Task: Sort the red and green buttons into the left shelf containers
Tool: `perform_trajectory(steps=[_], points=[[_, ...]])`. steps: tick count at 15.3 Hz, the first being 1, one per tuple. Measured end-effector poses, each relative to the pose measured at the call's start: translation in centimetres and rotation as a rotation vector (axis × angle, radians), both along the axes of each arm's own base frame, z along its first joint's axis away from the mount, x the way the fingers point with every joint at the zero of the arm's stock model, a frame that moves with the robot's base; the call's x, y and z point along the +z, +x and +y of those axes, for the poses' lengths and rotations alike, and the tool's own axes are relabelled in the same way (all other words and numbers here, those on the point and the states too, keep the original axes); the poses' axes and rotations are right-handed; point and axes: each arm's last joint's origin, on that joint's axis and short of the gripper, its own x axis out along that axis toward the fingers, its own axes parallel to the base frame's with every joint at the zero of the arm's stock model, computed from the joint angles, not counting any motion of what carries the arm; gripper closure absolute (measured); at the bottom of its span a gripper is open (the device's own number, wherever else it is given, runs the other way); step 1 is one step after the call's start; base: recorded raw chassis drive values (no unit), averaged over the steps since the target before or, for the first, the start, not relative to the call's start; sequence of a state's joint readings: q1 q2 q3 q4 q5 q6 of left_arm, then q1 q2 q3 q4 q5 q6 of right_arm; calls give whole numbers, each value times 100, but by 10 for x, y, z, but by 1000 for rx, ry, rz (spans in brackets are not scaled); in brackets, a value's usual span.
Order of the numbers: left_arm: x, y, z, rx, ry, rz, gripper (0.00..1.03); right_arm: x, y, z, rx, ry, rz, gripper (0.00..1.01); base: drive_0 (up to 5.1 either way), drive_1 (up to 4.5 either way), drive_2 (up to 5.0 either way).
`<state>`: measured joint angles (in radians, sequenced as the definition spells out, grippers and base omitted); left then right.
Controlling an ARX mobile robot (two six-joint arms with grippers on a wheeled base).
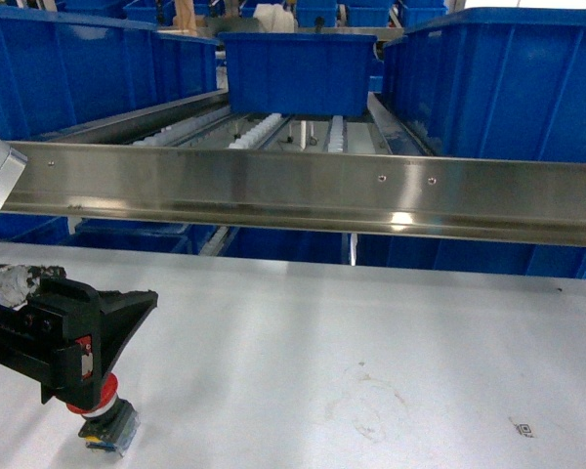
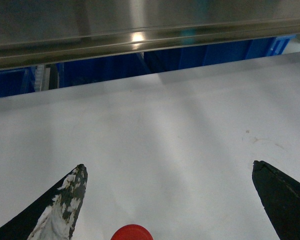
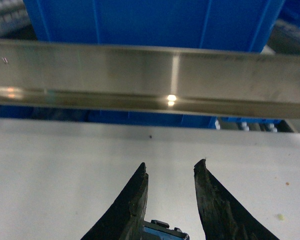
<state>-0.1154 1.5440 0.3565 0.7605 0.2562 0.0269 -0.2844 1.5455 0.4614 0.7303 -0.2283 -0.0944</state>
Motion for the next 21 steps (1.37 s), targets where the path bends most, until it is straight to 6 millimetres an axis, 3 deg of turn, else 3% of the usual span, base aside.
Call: perform_trajectory(steps=[2, 4, 8, 15, 18, 21], points=[[0, 0, 0, 0, 0, 0, 5, 26, -35, 0, -1, 36, -140, 75, 0, 0, 0], [0, 0, 0, 0, 0, 0, 5, 39, -69, 10, 46, 84, -201, 75, 0, 0, 0], [0, 0, 0, 0, 0, 0, 5, 40, -121, 36, 138, 123, -245, 75, 0, 0, 0], [-3, 1, 1, 22, 5, 4, 5, 35, -123, 38, 133, 121, -235, 75, 0, 0, 0], [-36, 2, 9, 104, 23, 164, 5, 35, -123, 38, 133, 121, -235, 75, 0, 0, 0], [-47, 19, 8, 101, 8, 200, 5, 35, -123, 38, 133, 121, -235, 75, 0, 0, 0]])
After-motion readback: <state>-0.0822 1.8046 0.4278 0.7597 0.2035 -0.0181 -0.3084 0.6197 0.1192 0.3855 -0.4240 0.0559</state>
